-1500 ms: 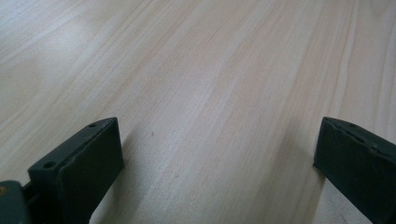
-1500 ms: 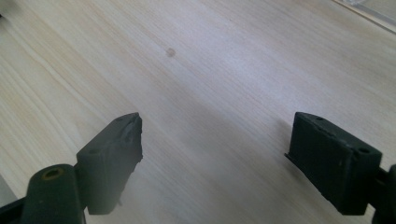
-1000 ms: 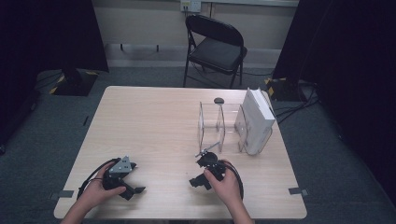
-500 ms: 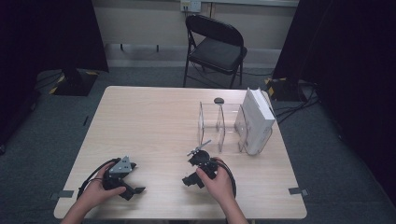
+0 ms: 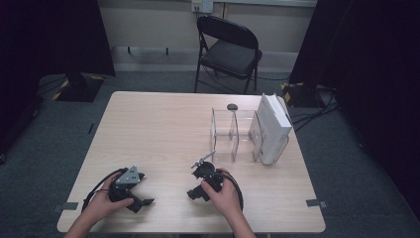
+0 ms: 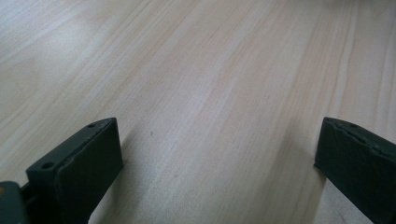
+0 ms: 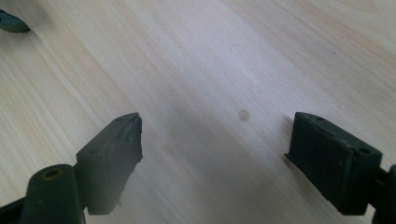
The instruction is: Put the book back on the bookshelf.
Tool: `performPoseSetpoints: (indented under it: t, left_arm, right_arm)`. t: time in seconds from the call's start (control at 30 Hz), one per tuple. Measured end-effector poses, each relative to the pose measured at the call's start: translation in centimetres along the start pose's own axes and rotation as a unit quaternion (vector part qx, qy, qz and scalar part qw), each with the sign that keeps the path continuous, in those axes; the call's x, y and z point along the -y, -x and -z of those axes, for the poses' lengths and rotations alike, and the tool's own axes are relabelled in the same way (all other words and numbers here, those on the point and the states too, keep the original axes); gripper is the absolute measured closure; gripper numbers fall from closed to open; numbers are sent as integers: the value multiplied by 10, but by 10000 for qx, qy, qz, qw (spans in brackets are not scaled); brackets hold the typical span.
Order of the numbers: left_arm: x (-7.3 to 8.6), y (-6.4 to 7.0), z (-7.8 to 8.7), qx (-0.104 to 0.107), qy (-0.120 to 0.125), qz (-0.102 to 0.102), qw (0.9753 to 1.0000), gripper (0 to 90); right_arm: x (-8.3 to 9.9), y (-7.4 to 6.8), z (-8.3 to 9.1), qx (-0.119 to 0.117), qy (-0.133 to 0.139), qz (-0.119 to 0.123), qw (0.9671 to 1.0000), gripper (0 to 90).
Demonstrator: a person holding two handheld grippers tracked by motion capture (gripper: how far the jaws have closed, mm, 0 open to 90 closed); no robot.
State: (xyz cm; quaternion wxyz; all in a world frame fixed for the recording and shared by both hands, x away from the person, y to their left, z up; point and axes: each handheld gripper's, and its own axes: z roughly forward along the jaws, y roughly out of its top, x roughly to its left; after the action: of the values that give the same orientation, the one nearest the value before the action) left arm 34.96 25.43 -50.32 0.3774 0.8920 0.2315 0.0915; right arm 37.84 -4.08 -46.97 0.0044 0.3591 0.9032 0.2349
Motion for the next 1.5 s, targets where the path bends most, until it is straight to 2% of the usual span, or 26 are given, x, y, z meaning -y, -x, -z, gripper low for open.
performPoseSetpoints:
  t: [0.27, 0.43, 0.53, 0.67, 0.73, 0.77, 0.97, 1.07, 1.17, 1.4, 1.43, 1.47, 1.5]
  left_arm:
    - [0, 0, 0, -34, -24, 10, 10000, 1]
    - [0, 0, 0, -24, -16, 15, 10000, 2]
    - [0, 0, 0, -25, -19, 10, 10000, 2]
    - [0, 0, 0, -23, -20, 10, 10000, 1]
    - [0, 0, 0, -31, -20, 10, 10000, 1]
    - [0, 0, 0, -26, -15, 13, 10000, 1]
    - [0, 0, 0, -30, -22, 8, 10000, 1]
    - [0, 0, 0, -24, -17, 13, 10000, 0]
    - [0, 0, 0, 3, -5, 11, 10000, 0]
    - [0, 0, 0, 5, -9, 8, 10000, 0]
    - [0, 0, 0, 4, -9, 6, 10000, 0]
    - [0, 0, 0, 4, -9, 6, 10000, 0]
    - [0, 0, 0, 4, -7, 6, 10000, 0]
  right_arm:
    - [-3, -4, -4, 63, 57, 137, 9999, 147]
    - [0, -8, -7, 195, 217, 199, 9994, 133]
    - [1, -11, -9, 351, 300, 279, 9985, 130]
    - [5, -19, -16, 629, 546, 631, 9945, 112]
    - [8, -20, -18, 563, 770, 619, 9935, 106]
    - [10, -21, -19, 606, 883, 610, 9924, 105]
    - [16, -19, -20, 570, 1161, 654, 9894, 102]
    - [21, -18, -22, 596, 1372, 655, 9866, 99]
    - [24, -18, -22, 583, 1508, 643, 9847, 99]
    - [25, -17, -23, 550, 1554, 702, 9838, 97]
    - [27, -16, -25, 534, 1697, 672, 9818, 97]
    - [27, -16, -25, 534, 1697, 672, 9818, 97]
    - [29, -15, -25, 537, 1771, 715, 9801, 96]
